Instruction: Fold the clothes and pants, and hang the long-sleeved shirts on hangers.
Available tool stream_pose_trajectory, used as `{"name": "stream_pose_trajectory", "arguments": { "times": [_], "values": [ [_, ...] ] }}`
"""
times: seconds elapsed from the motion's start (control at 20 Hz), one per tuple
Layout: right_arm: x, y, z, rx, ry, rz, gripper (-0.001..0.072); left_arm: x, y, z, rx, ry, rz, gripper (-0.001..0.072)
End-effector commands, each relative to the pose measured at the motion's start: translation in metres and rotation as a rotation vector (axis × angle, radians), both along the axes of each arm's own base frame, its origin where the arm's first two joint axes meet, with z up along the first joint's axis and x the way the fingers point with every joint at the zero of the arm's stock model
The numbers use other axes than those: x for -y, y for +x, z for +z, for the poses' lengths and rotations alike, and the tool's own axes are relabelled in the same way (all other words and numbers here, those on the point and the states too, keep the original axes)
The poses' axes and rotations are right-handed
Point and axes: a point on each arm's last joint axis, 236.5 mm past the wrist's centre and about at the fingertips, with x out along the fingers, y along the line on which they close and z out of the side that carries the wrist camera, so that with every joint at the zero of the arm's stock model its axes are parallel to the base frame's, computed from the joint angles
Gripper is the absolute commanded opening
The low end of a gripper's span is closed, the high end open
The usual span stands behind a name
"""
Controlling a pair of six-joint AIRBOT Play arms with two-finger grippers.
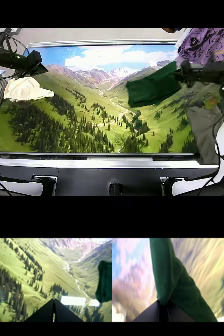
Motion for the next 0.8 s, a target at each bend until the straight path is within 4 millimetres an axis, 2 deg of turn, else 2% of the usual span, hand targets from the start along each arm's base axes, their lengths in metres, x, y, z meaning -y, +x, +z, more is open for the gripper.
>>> {"name": "stream_pose_trajectory", "arguments": {
  "times": [0.0, 0.1, 0.3, 0.55, 0.75],
  "values": [
    [0.060, 0.009, 0.027, 0.046, -0.066, -0.156, 0.0022, 0.000, 0.000, 0.000, -0.001, 0.000, -0.001, 0.0019],
    [0.091, 0.008, 0.034, 0.060, -0.093, -0.225, 0.0022, 0.000, 0.000, 0.000, -0.001, 0.000, -0.001, 0.0019],
    [0.146, -0.006, 0.035, 0.050, -0.096, -0.345, 0.0023, 0.000, 0.000, 0.000, -0.002, -0.002, 0.002, 0.0019],
    [0.211, -0.042, 0.044, -0.004, -0.174, -0.529, 0.0023, 0.000, 0.000, 0.000, -0.002, -0.002, 0.002, 0.0019],
    [0.239, -0.073, 0.065, -0.038, -0.271, -0.642, 0.0023, 0.004, -0.001, 0.000, -0.003, -0.004, -0.004, 0.0019]
  ]
}}
